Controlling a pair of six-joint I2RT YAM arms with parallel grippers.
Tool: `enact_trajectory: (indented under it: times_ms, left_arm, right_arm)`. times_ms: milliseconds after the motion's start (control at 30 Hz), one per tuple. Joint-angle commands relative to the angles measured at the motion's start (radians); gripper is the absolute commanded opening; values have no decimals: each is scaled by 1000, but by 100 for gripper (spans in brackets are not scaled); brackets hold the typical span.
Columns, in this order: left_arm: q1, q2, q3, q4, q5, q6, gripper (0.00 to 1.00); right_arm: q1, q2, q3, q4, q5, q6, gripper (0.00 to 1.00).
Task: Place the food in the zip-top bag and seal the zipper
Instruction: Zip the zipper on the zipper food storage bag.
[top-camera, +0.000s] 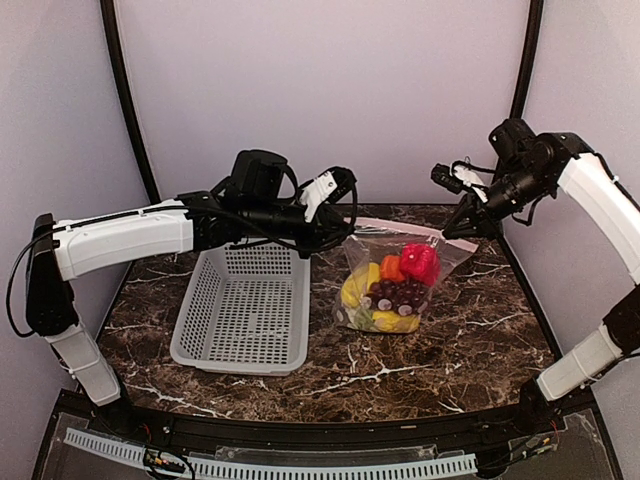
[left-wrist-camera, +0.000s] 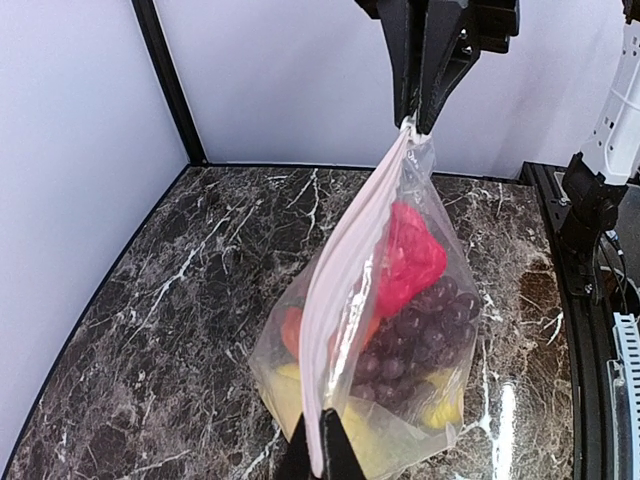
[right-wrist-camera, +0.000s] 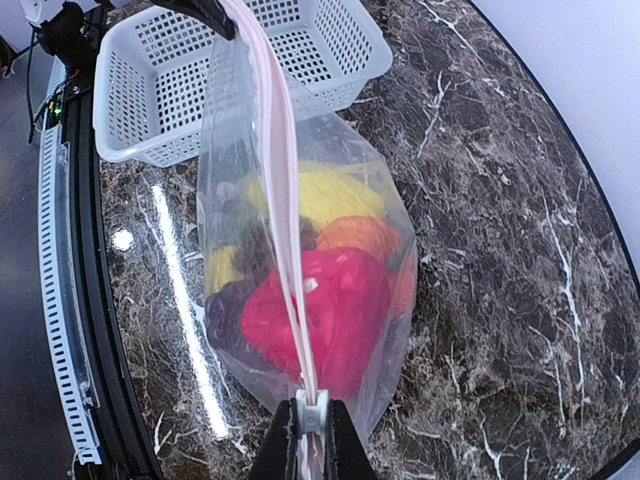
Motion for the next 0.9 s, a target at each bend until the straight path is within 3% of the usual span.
enact_trajectory:
  times_ms: [0,867]
  left_arm:
    - [34,-70,-31,-11,-28,-13,1]
    - [74,-75,-84,39,-3,-36,1]
  right_arm:
    - [-46,-35,-16,-47,71,-28,0]
    - [-122,-44,-32,-77,127,-76,0]
